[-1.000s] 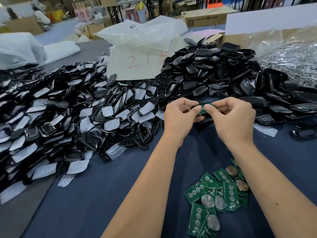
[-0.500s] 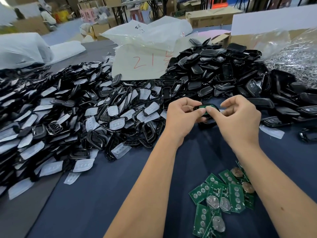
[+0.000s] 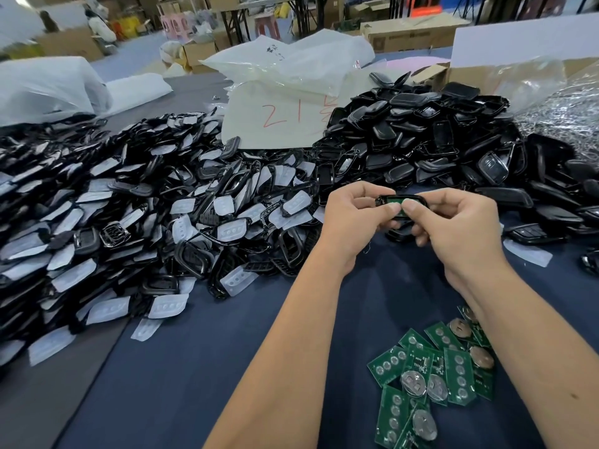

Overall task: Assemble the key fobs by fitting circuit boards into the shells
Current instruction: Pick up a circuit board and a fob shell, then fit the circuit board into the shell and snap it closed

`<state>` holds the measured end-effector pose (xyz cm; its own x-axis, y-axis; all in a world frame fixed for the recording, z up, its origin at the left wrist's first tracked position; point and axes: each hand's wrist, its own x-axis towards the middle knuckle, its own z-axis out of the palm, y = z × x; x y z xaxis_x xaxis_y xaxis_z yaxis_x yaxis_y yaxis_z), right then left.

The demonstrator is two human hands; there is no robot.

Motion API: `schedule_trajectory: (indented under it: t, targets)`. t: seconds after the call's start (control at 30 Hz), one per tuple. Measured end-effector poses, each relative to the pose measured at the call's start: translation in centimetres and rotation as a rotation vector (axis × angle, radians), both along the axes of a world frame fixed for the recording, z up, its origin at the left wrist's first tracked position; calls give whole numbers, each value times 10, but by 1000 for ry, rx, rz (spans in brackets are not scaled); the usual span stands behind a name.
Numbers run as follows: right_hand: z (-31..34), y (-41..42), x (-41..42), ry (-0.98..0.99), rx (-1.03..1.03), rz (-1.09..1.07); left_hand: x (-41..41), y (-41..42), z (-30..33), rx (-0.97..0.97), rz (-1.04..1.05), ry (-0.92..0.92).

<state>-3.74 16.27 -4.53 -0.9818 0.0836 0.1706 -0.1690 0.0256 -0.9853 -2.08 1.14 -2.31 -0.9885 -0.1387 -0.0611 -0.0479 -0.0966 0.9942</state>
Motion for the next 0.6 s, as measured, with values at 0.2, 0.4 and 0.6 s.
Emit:
schedule_trajectory:
  t: [0.2, 0.4, 0.6]
  targets:
    - [10, -28, 3, 91, 96, -26, -4, -17, 12, -73, 184, 130]
    - [38, -104, 10, 508, 595, 174, 6, -98, 36, 100, 598, 315]
    - [55, -172, 1, 827, 1323, 438, 21, -157, 33, 312, 916, 335]
